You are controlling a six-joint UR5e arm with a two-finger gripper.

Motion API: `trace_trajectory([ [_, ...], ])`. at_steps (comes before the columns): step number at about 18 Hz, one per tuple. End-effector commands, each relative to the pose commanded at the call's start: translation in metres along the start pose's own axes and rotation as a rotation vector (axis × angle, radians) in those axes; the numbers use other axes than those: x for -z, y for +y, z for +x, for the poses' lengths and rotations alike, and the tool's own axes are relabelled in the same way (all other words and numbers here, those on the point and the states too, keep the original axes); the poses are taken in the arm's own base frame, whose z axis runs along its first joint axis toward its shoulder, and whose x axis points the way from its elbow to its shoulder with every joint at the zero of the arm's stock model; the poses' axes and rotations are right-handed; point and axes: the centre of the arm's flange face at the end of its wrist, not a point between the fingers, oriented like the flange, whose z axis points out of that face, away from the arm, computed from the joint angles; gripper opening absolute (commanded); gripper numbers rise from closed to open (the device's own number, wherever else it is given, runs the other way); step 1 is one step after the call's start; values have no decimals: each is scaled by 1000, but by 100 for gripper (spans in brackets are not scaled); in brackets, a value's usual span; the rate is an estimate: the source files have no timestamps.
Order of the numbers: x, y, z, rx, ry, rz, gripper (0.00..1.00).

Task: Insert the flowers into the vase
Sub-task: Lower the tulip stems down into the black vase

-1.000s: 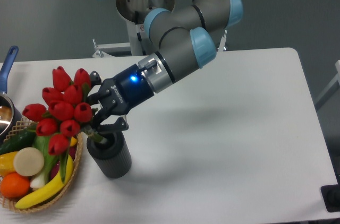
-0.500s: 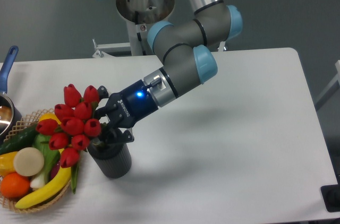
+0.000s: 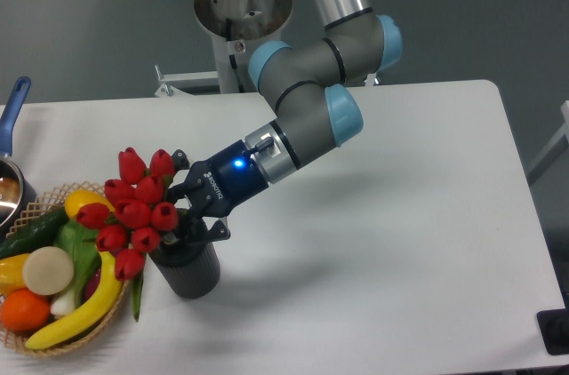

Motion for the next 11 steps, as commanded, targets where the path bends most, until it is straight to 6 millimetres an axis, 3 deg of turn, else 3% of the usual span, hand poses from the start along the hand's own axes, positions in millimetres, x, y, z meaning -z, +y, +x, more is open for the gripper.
trace_trajectory([
  [2, 0, 2, -1, 0, 0, -2, 46],
  [5, 0, 1, -3, -2, -1, -4, 56],
  [7, -1, 2, -6, -11, -1, -4, 84],
  [8, -1, 3, -6, -20, -2, -7, 92],
  [11, 2, 5, -7, -23, -8, -10, 99],
])
